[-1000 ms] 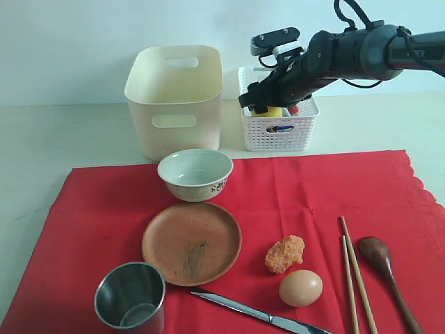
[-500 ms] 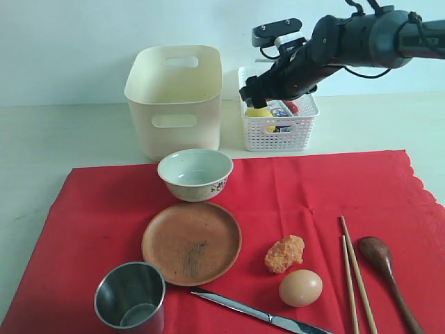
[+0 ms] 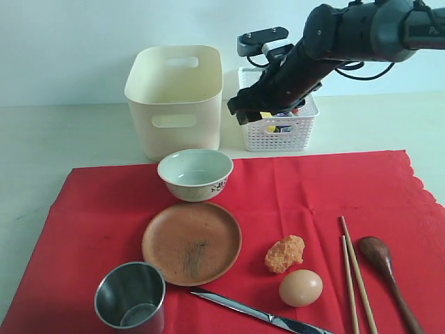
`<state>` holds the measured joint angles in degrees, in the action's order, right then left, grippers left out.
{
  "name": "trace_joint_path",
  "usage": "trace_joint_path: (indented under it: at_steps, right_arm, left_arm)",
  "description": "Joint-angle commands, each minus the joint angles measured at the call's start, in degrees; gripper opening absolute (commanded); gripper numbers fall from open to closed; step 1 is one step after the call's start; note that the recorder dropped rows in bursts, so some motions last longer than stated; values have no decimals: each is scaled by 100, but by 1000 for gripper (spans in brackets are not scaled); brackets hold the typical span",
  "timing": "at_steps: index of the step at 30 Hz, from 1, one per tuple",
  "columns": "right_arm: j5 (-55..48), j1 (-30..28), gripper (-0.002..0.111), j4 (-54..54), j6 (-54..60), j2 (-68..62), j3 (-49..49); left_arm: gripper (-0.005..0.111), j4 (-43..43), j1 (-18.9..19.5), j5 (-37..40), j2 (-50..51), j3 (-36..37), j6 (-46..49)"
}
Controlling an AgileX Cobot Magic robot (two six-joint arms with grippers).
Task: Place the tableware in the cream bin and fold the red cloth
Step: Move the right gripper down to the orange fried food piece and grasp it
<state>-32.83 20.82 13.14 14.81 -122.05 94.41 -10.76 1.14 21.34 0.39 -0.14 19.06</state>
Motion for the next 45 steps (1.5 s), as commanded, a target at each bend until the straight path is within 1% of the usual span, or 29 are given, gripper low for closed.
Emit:
trace_joint_path:
  at_steps: [1, 5, 13, 21, 27, 31, 36, 39, 45]
  right_arm:
    - [446, 82, 64, 30, 33, 601, -680]
    - [765, 82, 64, 30, 33, 1132, -1433]
    - [1825, 82, 64, 30, 44, 2414, -3273]
    - [2251, 82, 64, 30, 33, 3463, -4527]
    - [2833, 82, 64, 30, 2, 4079, -5491]
    - [2665, 82, 64, 30, 2, 4423, -5831]
    - [1741, 82, 64, 30, 56, 4615, -5927]
    - [1399, 82, 64, 30, 56, 4615, -5927]
    - [1294, 226, 64, 40, 56, 4615, -5927]
  left_arm:
    - [0, -27, -23, -6, -39, 14, 21]
    - [0, -27, -23, -6, -39, 14, 21]
    - [0, -27, -23, -6, -39, 14, 21]
    - [0, -27, -23, -6, -39, 14, 21]
    - [0, -27, -23, -6, -39, 14, 21]
    - [0, -27, -23, -6, -39, 14, 21]
    - [0, -27, -23, -6, -39, 14, 21]
    - [0, -27, -23, -6, -39, 14, 21]
    - [0, -27, -23, -6, -39, 14, 21]
